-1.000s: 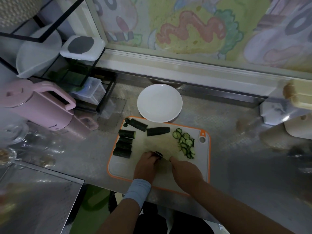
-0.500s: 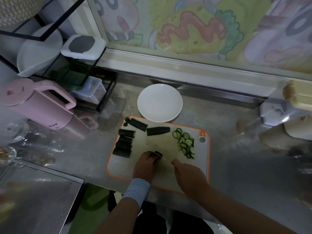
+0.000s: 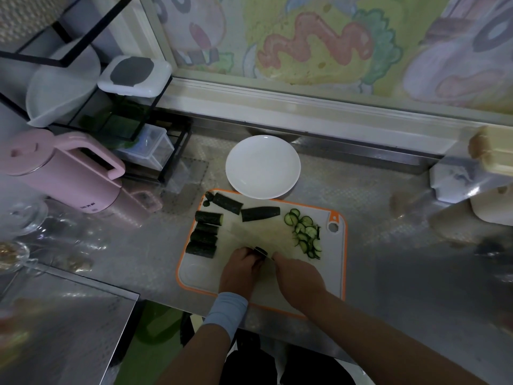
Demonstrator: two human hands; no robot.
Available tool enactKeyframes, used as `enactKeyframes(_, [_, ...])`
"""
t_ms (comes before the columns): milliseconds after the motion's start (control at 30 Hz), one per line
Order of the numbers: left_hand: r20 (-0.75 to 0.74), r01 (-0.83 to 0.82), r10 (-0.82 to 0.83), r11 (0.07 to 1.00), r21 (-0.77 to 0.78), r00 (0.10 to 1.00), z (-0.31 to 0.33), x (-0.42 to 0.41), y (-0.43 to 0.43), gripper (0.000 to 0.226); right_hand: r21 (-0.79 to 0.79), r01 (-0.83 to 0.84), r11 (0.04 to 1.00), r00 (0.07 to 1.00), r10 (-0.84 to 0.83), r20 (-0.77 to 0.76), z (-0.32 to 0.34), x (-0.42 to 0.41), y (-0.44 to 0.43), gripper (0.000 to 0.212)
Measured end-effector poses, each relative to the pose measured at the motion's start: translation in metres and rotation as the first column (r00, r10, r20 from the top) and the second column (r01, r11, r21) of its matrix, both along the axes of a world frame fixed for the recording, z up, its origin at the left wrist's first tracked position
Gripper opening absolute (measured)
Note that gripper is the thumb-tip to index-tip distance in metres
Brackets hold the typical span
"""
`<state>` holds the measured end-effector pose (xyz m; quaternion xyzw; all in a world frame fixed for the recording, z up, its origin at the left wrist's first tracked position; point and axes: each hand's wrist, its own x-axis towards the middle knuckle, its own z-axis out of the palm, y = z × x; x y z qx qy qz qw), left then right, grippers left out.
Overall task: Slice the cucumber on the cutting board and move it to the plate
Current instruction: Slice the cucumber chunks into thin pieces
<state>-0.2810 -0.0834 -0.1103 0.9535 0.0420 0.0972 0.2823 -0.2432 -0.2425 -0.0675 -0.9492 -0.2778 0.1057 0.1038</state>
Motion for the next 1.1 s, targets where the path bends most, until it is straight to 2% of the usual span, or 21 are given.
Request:
enactKeyframes(100, [-0.007,0.006,-0.006,1.000,-0.007,1.000,0.000,-0.001,0.000,0.016,0.029,-0.006,1.000,0.999,0.007,-0.053,0.009,-0.007,-0.008,0.032])
enactKeyframes(167, [-0.009,-0.003,0.003,1.000,-0.003,1.000,0.001,-0.001,0.000,0.015,0.039,0.008,0.999,0.994,-0.003,-0.106,0.009,-0.015,-0.017,0.033])
enactKeyframes(233, [0.004,-0.007,0.007,1.000,0.013,1.000,-0.001,-0.001,0.001,0.013,0.054,0.027,0.998,0.995,-0.021,-0.101,0.013,-0.019,-0.024,0.031])
enactKeyframes(333, [0.015,-0.003,0.003,1.000,0.021,1.000,-0.003,0.000,0.001,0.021,0.035,0.027,0.999,0.994,-0.023,-0.109,0.012,-0.022,-0.030,0.029])
enactKeyframes(433, [0.008,-0.005,0.005,1.000,0.023,1.000,-0.001,-0.001,0.001,0.018,0.047,0.023,0.999,0.993,-0.017,-0.119,0.012,-0.022,-0.031,0.027])
enactKeyframes(633, [-0.035,-0.005,0.005,1.000,-0.010,0.999,0.001,0.000,0.001,0.011,0.012,0.020,1.000,0.998,-0.020,-0.053,0.009,-0.016,-0.019,0.018])
enactKeyframes(800, [-0.048,-0.004,0.003,1.000,-0.020,0.999,0.004,0.000,0.001,0.021,-0.010,-0.024,1.000,1.000,0.024,-0.007,-0.004,-0.004,0.001,0.034])
enactKeyframes(900, [-0.038,0.000,-0.001,1.000,-0.015,0.999,0.006,0.000,0.000,0.023,0.017,-0.031,0.999,0.998,0.030,0.047,-0.001,-0.003,0.005,0.032])
enactKeyframes(1100, [0.004,-0.021,0.021,1.000,-0.009,1.000,0.001,0.000,0.001,0.015,-0.011,0.021,1.000,1.000,-0.021,-0.009,0.012,-0.018,-0.012,0.021])
